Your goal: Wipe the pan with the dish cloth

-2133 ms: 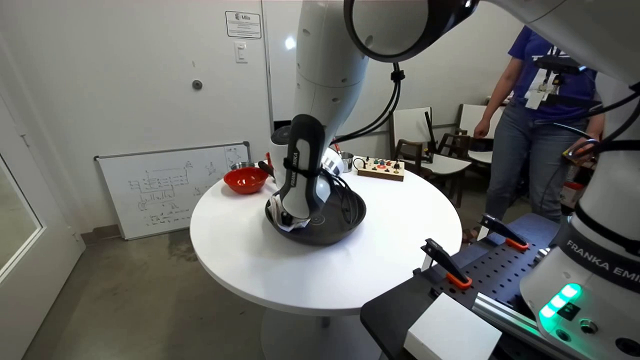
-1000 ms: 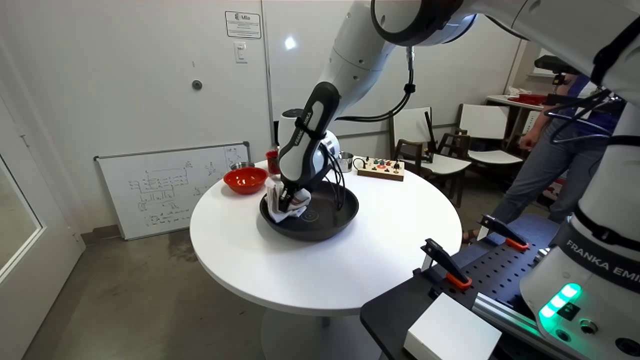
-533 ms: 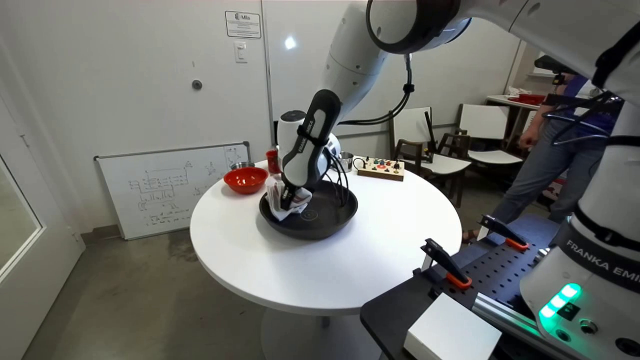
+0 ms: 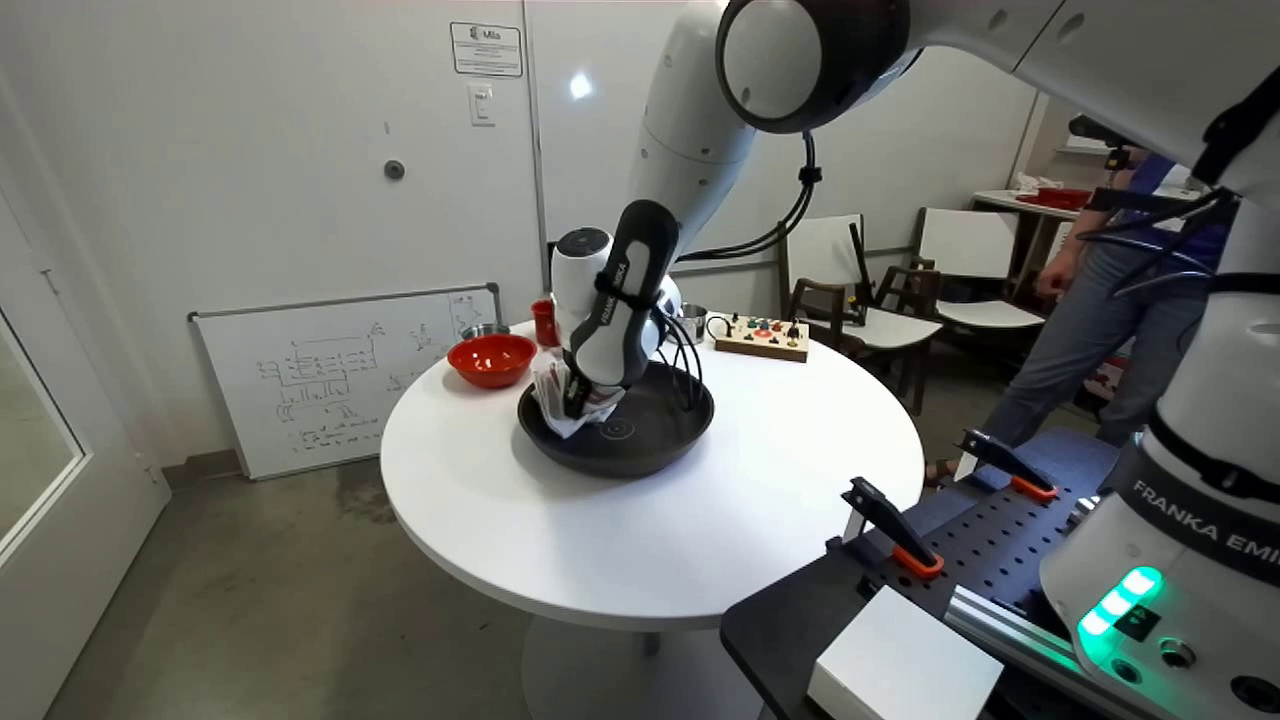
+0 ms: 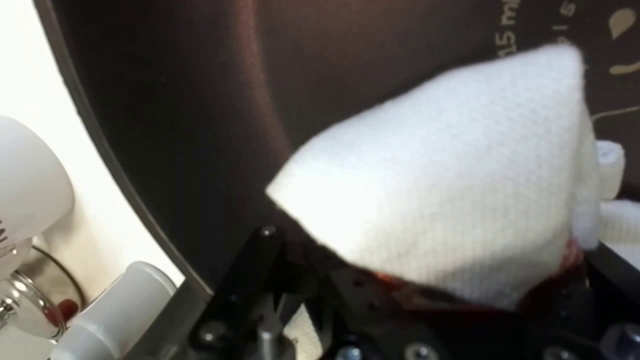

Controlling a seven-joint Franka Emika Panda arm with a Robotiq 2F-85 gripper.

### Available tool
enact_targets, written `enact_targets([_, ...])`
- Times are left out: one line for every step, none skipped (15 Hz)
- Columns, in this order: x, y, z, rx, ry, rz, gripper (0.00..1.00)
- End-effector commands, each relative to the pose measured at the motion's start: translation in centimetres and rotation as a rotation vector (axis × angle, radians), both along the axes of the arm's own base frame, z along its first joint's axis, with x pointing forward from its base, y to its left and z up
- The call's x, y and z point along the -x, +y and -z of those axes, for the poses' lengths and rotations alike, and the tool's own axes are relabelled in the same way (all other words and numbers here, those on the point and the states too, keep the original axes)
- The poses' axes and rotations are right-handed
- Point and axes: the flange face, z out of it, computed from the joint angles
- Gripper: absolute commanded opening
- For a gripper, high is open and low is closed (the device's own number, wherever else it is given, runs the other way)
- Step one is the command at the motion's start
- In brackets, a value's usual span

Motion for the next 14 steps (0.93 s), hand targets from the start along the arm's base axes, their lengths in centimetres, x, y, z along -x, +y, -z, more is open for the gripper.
enact_targets([0.5, -1.5, 1.5, 0.016, -0.006, -0.009, 0.0])
enact_targets([0.7, -1.9, 1.3, 0.012, -0.012, -0.012, 0.0])
enact_targets([0.8, -2.2, 1.1, 0.007, -0.015, -0.014, 0.0])
enact_targets([0.9, -2.8, 1.0, 0.007, -0.024, -0.01, 0.0])
enact_targets([1.0, -3.3, 0.9, 0.005, -0.03, -0.009, 0.0])
enact_targets([1.1, -3.9, 0.9, 0.01, -0.038, -0.004, 0.0])
enact_targets([1.5, -4.7, 0.2, 0.014, -0.042, 0.001, 0.0])
enact_targets([1.7, -5.3, -0.1, 0.02, -0.047, 0.007, 0.0])
enact_targets([1.9, -6.0, -0.3, 0.026, -0.048, 0.01, 0.0])
enact_targets([2.0, -6.5, -0.2, 0.033, -0.05, 0.017, 0.0])
enact_targets([2.2, -7.1, -0.2, 0.039, -0.052, 0.02, 0.0])
enact_targets([2.4, -7.5, -0.3, 0.047, -0.055, 0.022, 0.0])
enact_targets([2.5, -7.7, -0.3, 0.051, -0.054, 0.022, 0.0])
enact_targets([2.6, -7.8, 0.1, 0.052, -0.048, 0.023, 0.0])
